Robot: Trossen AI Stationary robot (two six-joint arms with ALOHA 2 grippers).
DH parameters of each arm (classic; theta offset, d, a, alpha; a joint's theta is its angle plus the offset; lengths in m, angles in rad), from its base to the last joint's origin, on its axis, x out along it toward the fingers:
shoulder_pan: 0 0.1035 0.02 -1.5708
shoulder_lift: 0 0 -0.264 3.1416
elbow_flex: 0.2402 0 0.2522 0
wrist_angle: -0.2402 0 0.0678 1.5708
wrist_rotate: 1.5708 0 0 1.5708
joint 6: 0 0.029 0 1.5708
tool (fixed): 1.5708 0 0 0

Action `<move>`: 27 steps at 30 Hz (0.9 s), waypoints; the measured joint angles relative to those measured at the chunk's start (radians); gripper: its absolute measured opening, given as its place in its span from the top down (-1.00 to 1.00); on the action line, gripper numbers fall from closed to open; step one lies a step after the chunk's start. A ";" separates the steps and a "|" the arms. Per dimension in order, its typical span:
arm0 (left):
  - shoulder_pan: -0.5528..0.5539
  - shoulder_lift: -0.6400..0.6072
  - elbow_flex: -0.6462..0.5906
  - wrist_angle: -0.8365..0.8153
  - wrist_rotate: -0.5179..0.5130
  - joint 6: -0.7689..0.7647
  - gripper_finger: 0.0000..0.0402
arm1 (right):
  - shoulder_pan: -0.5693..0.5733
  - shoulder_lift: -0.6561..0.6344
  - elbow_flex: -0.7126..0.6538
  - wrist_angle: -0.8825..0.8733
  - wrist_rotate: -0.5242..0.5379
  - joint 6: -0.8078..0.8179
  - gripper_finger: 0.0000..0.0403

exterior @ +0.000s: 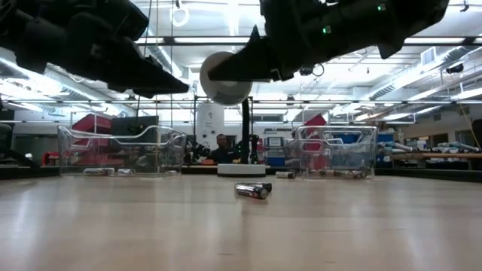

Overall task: Sort batteries
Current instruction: Put the silver battery in the transparent bin, then put the black battery in the transparent bin

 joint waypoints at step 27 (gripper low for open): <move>-0.072 -0.226 0.091 -0.447 0.016 -0.187 0.27 | 0.010 0.002 0.000 -0.090 0.075 0.122 1.00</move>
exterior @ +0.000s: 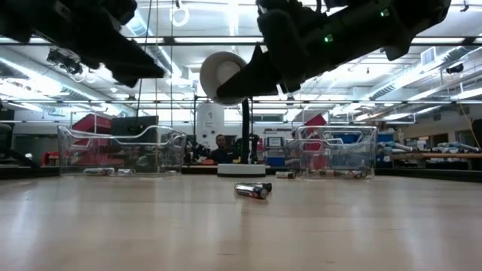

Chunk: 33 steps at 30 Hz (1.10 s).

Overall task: Sort batteries
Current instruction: Put the black battery in the transparent bin

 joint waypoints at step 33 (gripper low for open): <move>-0.723 0.082 0.126 -0.646 0.461 -1.102 0.27 | 0.082 -0.001 0.000 -0.074 -0.004 0.160 1.00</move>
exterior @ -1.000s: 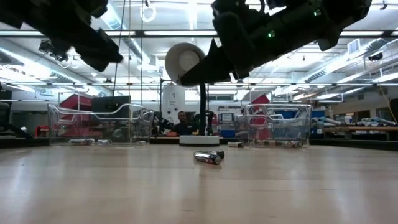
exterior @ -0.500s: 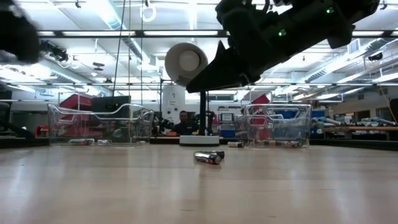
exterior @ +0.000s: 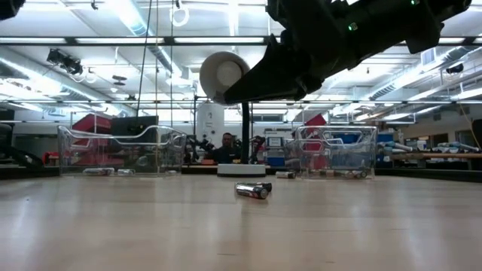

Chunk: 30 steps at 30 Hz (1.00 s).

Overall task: Sort batteries
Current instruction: Put the black battery in the transparent bin

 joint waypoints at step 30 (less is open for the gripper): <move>-0.062 0.179 0.076 -0.175 -0.321 0.029 0.27 | -0.008 0.000 0.000 0.032 0.000 -0.011 1.00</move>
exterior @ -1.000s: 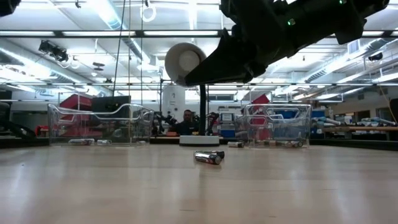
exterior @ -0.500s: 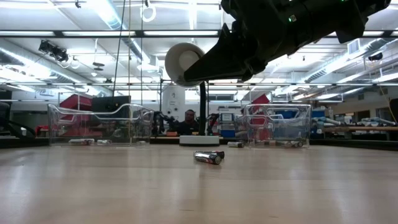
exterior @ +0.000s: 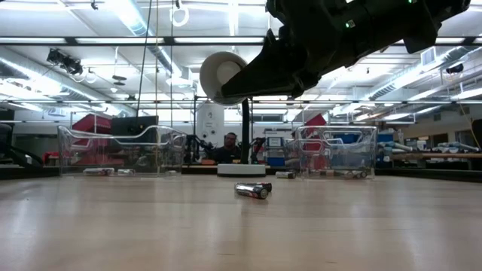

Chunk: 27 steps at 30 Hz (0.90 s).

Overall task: Sort batteries
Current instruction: Put the black battery in the transparent bin

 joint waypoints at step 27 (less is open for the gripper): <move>0.336 -0.137 0.099 -0.773 -0.103 -0.686 0.86 | -0.011 0.000 0.000 0.000 0.000 0.000 1.00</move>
